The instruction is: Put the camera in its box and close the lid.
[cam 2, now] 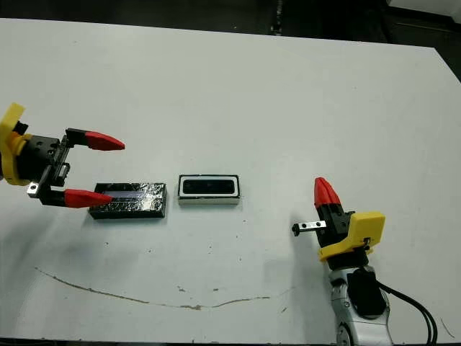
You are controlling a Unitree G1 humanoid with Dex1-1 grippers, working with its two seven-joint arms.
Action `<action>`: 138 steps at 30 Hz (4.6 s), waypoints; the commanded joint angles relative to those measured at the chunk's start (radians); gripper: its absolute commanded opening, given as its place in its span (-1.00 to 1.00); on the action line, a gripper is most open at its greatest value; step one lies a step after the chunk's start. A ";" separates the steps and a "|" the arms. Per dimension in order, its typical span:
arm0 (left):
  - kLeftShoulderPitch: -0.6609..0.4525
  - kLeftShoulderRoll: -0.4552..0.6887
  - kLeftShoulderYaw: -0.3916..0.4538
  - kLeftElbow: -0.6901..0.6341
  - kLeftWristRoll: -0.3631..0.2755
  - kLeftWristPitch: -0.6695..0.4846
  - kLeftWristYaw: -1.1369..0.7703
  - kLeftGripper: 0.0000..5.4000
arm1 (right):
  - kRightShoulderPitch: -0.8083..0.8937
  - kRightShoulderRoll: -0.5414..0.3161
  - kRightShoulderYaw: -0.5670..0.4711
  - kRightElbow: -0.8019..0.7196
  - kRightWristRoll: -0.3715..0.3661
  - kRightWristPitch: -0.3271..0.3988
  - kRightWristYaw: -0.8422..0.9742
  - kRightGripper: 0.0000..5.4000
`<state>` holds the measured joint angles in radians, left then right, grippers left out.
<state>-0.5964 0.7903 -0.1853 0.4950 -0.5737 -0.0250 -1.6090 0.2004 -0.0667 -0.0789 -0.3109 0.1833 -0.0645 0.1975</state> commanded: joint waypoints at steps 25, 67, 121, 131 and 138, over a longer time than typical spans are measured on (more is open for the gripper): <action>0.074 0.003 0.063 -0.087 0.304 -0.129 0.049 1.00 | 0.008 -0.017 -0.007 -0.009 0.046 0.038 0.014 -0.99; 0.094 -0.024 0.065 -0.046 0.349 0.198 0.129 0.80 | 0.011 -0.022 -0.003 0.010 0.037 0.021 0.033 -1.00; -0.056 -0.211 0.111 0.155 0.246 0.208 0.037 0.17 | 0.013 -0.022 0.004 0.017 0.015 0.023 0.030 -1.00; -0.083 -0.228 0.077 0.187 0.294 0.153 0.022 0.17 | 0.008 -0.021 0.003 0.012 0.028 0.037 0.029 -1.00; -0.082 -0.234 0.071 0.188 0.304 0.149 0.018 0.17 | 0.008 -0.024 0.004 0.011 0.025 0.037 0.028 -1.00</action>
<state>-0.6705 0.5634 -0.1047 0.6700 -0.2842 0.1217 -1.5814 0.2035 -0.0752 -0.0655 -0.3021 0.2066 -0.0376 0.2260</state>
